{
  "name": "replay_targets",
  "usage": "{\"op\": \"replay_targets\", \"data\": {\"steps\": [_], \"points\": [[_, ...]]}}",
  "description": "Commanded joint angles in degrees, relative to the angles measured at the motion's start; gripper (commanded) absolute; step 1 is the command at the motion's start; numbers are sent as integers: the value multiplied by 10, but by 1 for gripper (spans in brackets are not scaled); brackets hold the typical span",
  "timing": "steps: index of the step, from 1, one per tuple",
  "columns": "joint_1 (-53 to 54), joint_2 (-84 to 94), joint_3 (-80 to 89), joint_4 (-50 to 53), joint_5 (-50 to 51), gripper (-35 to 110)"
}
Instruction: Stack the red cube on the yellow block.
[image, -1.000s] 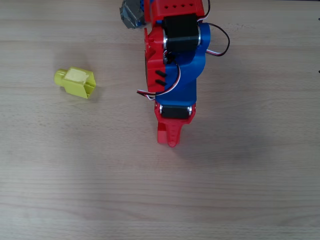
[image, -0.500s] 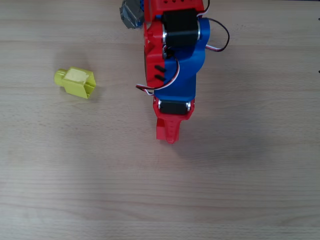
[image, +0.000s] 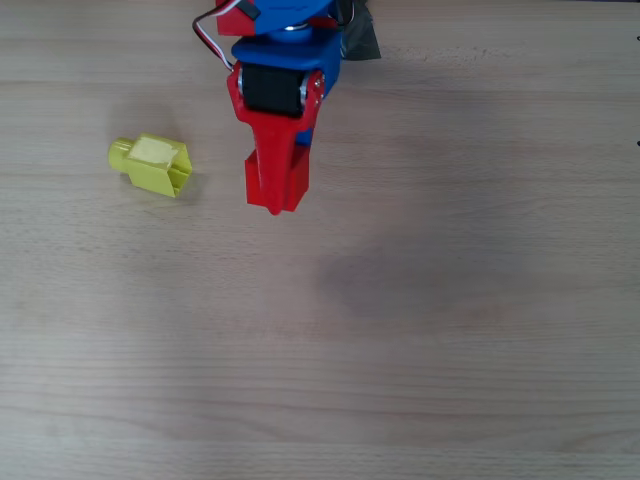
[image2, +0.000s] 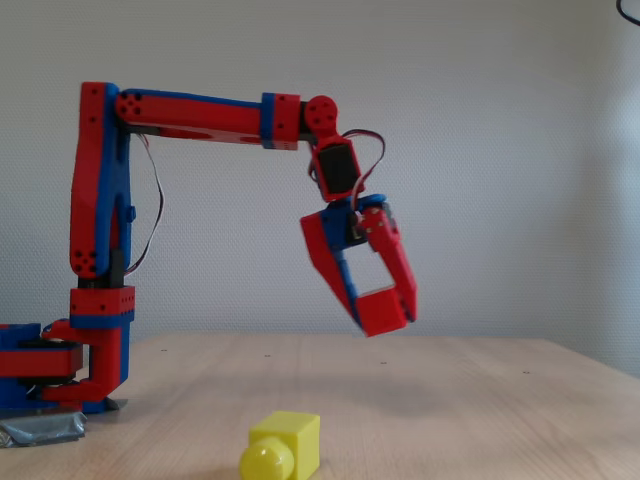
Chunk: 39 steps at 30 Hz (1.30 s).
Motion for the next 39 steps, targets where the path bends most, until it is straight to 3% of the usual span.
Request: {"op": "replay_targets", "data": {"steps": [1, 10, 22, 39], "points": [[44, 89, 17, 22, 11, 8], [134, 210, 134, 57, -1, 8], [265, 297, 158, 144, -18, 8], [280, 232, 245, 59, 7, 10]]}}
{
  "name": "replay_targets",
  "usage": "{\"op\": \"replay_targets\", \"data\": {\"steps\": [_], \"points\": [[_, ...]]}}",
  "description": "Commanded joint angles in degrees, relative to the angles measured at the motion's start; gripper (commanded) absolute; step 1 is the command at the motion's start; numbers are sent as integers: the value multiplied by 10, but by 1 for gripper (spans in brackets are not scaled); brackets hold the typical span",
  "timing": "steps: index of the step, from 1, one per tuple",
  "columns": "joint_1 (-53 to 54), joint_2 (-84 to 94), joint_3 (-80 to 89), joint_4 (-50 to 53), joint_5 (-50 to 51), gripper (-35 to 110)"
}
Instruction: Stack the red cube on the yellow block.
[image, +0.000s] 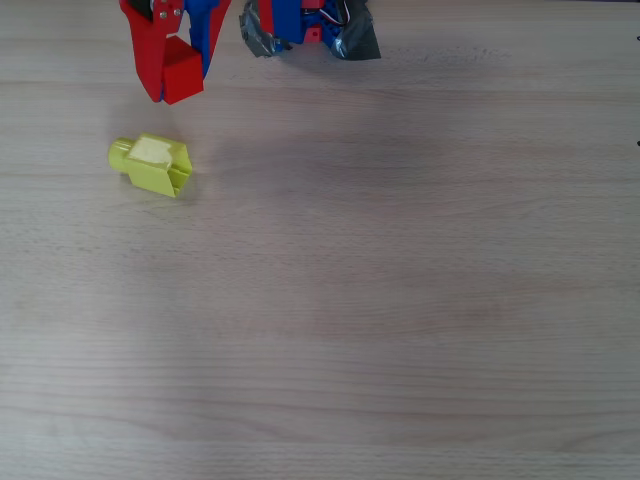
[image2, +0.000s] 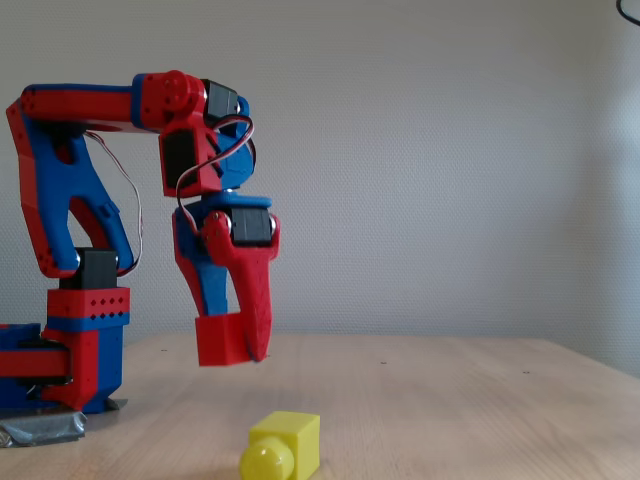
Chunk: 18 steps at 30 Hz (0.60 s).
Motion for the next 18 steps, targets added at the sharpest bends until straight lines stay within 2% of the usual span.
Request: {"op": "replay_targets", "data": {"steps": [1, 18], "points": [[-8, -18, -25, -26, 10, 10], [-3, -118, -115, -73, -19, 11]]}}
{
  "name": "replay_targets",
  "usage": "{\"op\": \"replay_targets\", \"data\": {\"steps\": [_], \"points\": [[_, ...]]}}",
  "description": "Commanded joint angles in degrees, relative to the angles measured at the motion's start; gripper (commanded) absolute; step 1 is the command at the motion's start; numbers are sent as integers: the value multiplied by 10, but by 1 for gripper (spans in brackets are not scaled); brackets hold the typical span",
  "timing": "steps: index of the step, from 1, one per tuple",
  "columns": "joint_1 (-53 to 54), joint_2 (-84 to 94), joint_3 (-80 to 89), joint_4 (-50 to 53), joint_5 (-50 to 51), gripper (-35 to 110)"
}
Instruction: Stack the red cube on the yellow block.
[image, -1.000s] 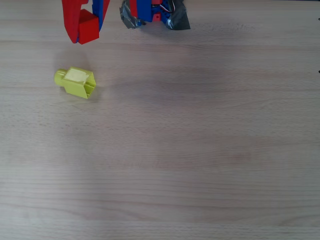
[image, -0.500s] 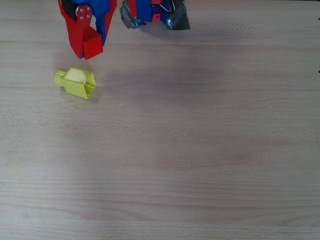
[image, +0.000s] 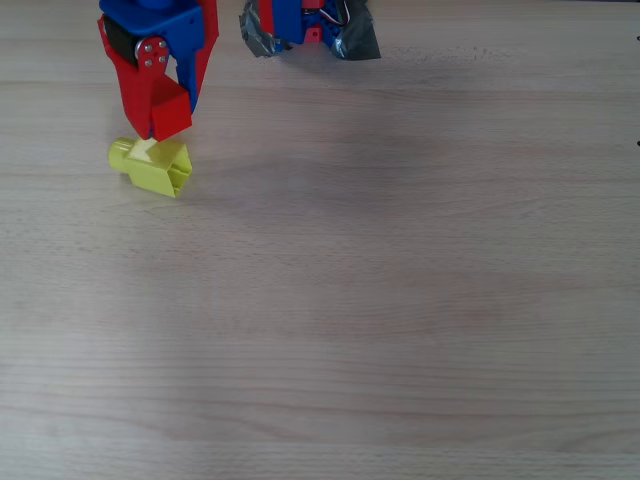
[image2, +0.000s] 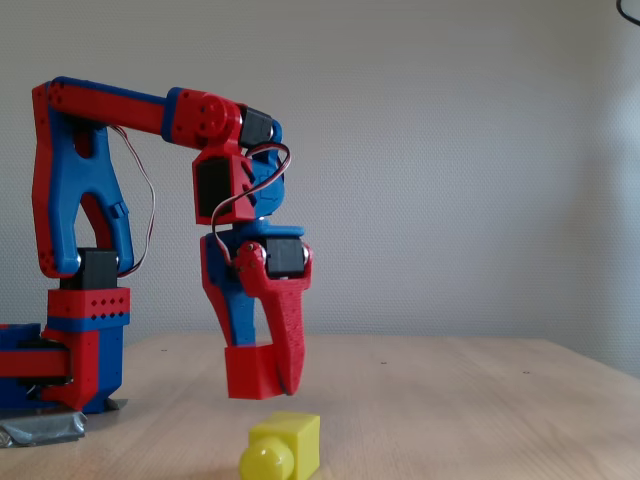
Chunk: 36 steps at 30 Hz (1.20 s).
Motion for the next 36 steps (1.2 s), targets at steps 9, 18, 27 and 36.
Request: {"op": "replay_targets", "data": {"steps": [9, 18, 27, 36], "points": [[-8, -24, -80, -32, -12, 12], [-9, -44, -84, -40, -16, 13], [-13, -47, -79, -40, -14, 17], [-9, -47, -75, -26, -12, 19]]}}
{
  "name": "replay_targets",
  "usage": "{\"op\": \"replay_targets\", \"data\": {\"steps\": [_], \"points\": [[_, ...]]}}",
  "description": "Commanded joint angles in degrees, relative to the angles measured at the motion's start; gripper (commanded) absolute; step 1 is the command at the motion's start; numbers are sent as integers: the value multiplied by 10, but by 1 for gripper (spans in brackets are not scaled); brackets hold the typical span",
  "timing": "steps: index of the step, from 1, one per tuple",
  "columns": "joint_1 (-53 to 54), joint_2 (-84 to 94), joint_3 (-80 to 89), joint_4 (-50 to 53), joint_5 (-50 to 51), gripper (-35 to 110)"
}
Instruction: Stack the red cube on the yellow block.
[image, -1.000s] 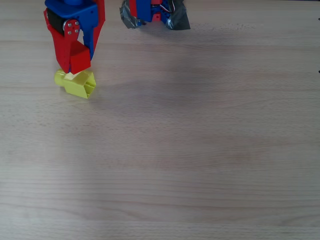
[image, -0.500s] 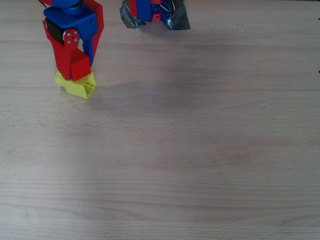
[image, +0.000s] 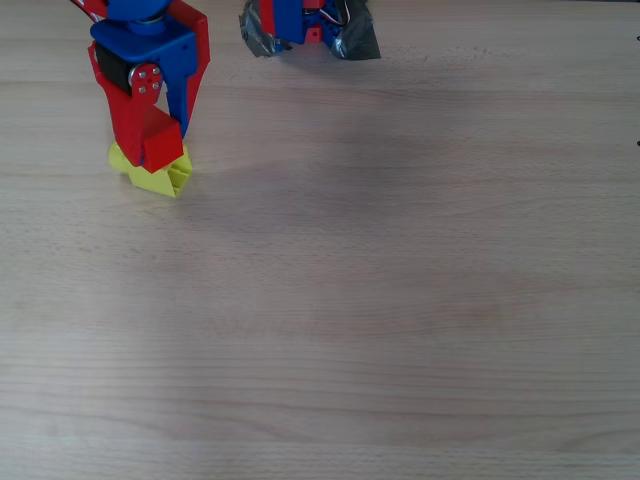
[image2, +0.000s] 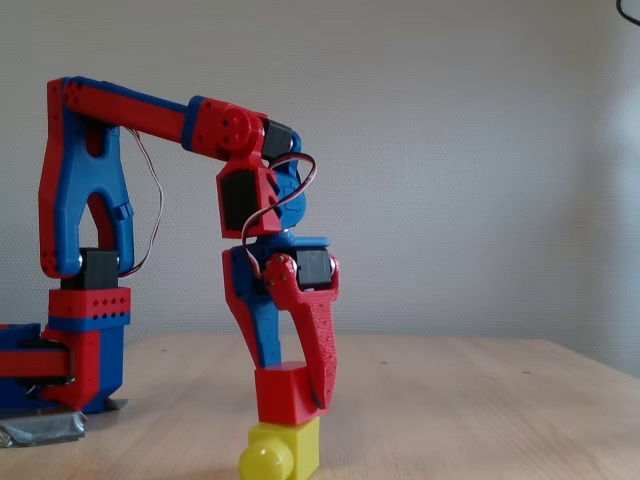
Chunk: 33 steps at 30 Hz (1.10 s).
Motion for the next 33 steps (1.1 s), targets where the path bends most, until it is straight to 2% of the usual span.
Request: {"op": "replay_targets", "data": {"steps": [1, 20, 33], "points": [[4, 23, -34, 18, 6, 19], [-11, 44, -40, 40, 21, 25], [-25, 73, -107, 91, 28, 26]]}}
